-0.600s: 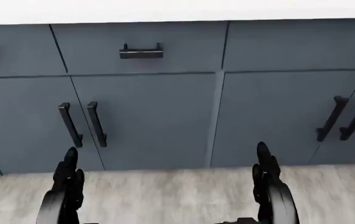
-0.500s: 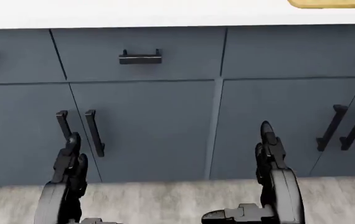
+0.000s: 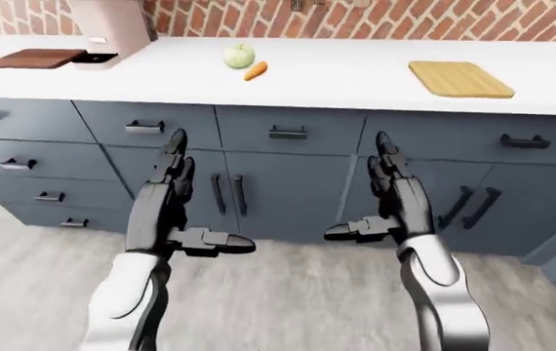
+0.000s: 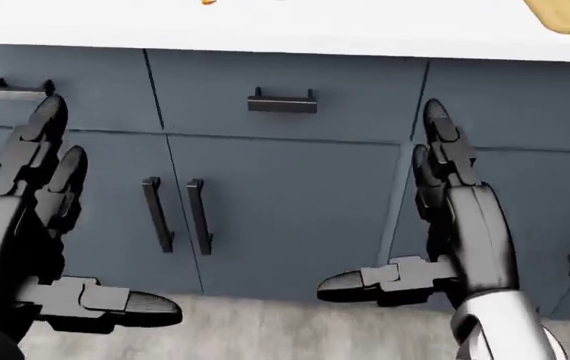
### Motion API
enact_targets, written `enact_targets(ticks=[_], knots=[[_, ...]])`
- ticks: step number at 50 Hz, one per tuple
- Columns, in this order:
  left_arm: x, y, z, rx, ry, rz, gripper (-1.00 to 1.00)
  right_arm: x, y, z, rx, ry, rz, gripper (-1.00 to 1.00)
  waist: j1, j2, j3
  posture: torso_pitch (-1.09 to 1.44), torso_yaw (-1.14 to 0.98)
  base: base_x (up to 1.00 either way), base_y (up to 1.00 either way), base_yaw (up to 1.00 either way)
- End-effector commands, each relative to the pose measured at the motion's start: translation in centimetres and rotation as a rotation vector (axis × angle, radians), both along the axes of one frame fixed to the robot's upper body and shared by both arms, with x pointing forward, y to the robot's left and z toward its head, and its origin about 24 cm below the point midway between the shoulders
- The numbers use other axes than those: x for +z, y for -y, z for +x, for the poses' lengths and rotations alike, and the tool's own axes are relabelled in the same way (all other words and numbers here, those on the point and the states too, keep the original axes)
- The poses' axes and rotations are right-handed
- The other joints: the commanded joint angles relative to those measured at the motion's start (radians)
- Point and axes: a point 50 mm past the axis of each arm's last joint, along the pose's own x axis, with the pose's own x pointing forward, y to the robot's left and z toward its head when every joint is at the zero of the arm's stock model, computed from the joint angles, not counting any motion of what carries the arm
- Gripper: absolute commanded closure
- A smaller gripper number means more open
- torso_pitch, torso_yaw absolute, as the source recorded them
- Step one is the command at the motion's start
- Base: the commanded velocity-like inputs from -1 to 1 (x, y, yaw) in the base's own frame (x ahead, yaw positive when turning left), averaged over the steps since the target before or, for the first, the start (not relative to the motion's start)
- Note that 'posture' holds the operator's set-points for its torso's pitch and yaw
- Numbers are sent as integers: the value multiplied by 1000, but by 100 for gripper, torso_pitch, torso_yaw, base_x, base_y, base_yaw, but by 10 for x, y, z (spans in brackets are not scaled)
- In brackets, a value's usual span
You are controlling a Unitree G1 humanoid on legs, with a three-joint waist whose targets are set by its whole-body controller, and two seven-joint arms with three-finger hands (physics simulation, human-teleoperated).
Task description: Place the carrot and the squash on separate cutting boards.
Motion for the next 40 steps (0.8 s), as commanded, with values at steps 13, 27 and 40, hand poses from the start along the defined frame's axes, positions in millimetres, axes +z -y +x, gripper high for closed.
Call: enact_targets(ticks=[13,27,40], knots=[[20,0,-3,-17,40,7,-100,37,-4,-11,11,152,3,-100,-21,-38,53,0,0,16,4,29],[27,-4,-4,-14,50,2,-100,41,3,-15,-19,183,38,-100,-79,-8,7,0,0,61,58,0],[22,-4,-4,-22,45,-6,-100,45,8,-19,-28,224,89,-100,-50,78,-4,0,0,48,61,0]])
